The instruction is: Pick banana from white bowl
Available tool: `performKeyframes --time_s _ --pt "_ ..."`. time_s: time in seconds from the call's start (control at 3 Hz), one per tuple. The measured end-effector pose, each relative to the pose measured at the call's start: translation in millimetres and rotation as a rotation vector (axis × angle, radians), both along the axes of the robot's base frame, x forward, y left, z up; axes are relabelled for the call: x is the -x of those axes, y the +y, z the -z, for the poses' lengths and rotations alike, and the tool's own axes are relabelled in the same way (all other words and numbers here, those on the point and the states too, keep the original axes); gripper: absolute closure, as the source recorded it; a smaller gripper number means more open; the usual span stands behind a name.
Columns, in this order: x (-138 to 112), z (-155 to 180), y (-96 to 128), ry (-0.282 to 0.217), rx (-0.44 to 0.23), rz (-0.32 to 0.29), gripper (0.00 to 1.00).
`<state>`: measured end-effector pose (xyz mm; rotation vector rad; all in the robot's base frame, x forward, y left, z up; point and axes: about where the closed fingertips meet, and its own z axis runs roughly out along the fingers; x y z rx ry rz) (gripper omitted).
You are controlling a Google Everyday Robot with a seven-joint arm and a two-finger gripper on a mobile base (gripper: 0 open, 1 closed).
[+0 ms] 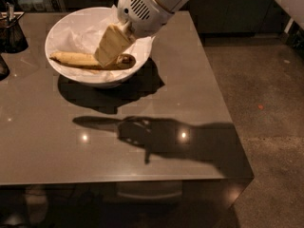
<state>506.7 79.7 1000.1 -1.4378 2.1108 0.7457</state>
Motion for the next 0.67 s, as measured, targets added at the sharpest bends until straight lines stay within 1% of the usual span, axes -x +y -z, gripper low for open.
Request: performKeyframes --time_s 0.33,0.67 --pt "24.7 17.3 5.4 0.044 0.011 0.006 1.00" --pt "24.7 17.3 5.4 0.044 0.011 0.006 1.00"
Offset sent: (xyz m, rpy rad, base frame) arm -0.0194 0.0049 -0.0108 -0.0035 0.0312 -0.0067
